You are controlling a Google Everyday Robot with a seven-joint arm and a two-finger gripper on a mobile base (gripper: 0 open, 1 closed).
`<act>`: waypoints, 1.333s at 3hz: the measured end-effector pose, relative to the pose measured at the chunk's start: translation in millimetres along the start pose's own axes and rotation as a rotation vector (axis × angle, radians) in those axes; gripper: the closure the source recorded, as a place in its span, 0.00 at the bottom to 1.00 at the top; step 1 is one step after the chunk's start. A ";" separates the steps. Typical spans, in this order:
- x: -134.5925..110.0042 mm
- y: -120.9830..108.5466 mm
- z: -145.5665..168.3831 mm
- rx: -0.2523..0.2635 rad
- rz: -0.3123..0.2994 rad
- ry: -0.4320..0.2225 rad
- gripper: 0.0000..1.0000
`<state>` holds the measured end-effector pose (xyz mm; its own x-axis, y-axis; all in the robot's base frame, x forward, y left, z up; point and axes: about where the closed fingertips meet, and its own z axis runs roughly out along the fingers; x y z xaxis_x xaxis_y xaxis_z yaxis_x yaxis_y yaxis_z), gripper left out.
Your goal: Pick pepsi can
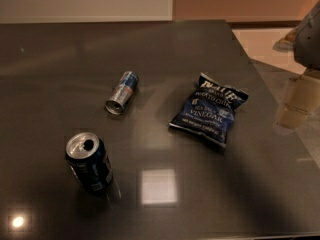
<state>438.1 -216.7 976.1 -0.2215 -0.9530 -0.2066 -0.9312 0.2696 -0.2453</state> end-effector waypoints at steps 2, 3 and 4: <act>-22.4 2.2 2.5 -0.019 -0.042 -0.054 0.00; -55.3 8.9 10.5 -0.062 -0.105 -0.133 0.00; -89.3 20.0 17.4 -0.107 -0.176 -0.220 0.00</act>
Offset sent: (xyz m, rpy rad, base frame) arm 0.0078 0.0591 -0.0018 0.1162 0.0235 0.1577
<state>444.4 -123.7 973.2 0.0035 -0.9280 -0.3725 -0.9775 0.0753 -0.1970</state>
